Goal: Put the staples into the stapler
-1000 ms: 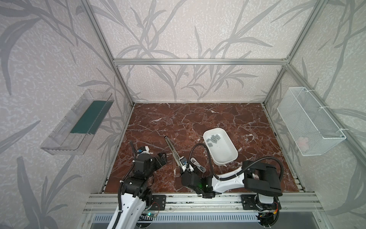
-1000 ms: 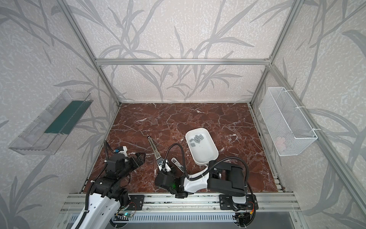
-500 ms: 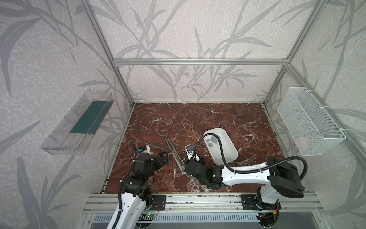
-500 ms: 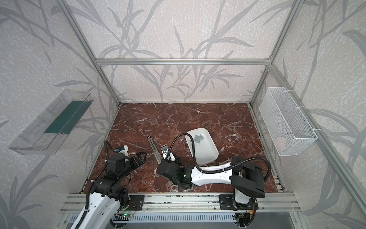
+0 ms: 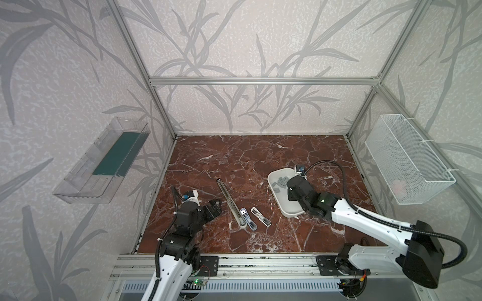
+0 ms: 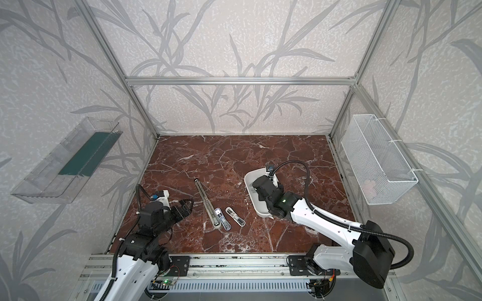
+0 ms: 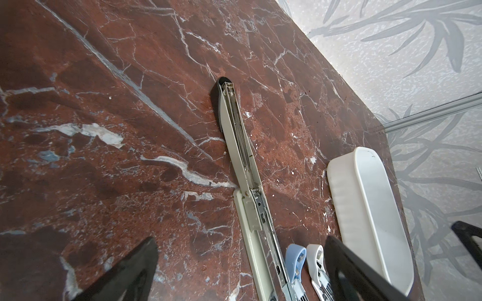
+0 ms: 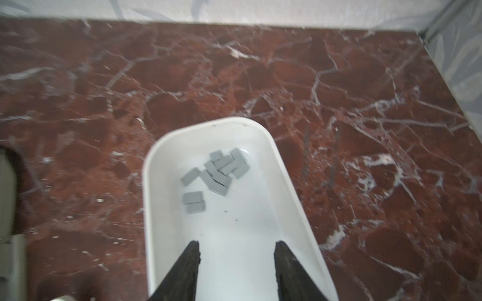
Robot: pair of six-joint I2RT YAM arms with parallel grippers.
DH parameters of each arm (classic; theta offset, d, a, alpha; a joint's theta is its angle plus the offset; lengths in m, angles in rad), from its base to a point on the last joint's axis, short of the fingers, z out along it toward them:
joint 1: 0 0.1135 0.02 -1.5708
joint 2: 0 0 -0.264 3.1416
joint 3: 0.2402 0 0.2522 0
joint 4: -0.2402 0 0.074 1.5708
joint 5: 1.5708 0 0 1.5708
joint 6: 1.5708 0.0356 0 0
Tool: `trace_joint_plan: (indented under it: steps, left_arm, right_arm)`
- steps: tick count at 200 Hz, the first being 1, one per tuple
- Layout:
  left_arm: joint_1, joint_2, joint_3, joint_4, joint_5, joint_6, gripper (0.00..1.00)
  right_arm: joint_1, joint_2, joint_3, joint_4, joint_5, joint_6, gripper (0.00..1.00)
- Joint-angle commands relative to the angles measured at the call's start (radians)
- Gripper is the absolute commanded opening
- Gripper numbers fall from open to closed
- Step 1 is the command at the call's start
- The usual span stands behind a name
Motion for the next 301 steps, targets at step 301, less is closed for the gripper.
trace_joint_plan:
  steps: [301]
  left_arm:
    - [-0.006,0.111,-0.001,0.039,-0.198,-0.008,0.99]
  right_arm:
    - [-0.2,0.582,0.232,0.147,-0.431,-0.165,0.35]
